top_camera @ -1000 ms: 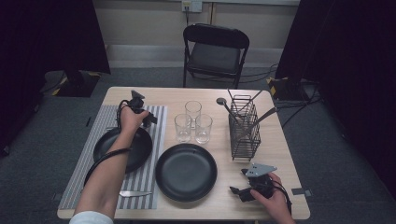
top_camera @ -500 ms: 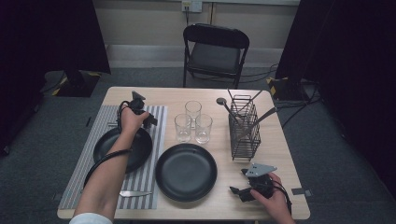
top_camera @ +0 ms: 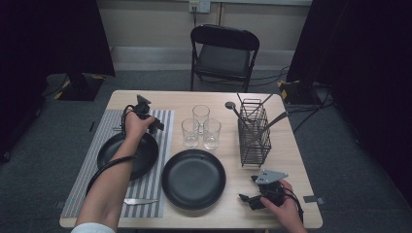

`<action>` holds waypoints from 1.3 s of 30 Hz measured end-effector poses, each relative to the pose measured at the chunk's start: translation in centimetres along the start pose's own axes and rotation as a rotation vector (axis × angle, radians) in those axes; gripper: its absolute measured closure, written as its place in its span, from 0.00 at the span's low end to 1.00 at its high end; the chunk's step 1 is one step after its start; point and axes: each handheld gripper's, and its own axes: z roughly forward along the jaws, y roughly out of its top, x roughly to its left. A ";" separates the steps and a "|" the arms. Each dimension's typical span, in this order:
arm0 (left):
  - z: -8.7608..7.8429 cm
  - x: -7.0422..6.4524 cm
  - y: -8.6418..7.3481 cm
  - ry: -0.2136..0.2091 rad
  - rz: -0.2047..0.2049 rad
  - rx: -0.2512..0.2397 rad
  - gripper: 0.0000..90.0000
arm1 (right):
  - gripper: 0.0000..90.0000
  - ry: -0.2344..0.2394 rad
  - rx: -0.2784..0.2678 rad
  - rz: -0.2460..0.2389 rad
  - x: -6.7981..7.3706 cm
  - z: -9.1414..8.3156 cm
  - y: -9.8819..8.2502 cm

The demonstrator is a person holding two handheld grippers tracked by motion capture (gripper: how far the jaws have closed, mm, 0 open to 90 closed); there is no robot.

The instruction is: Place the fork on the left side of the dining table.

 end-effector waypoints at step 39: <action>-4.8 -0.8 -2.0 -0.033 0.039 0.015 0.39 | 0.16 0.000 0.004 0.002 0.0 0.0 0.0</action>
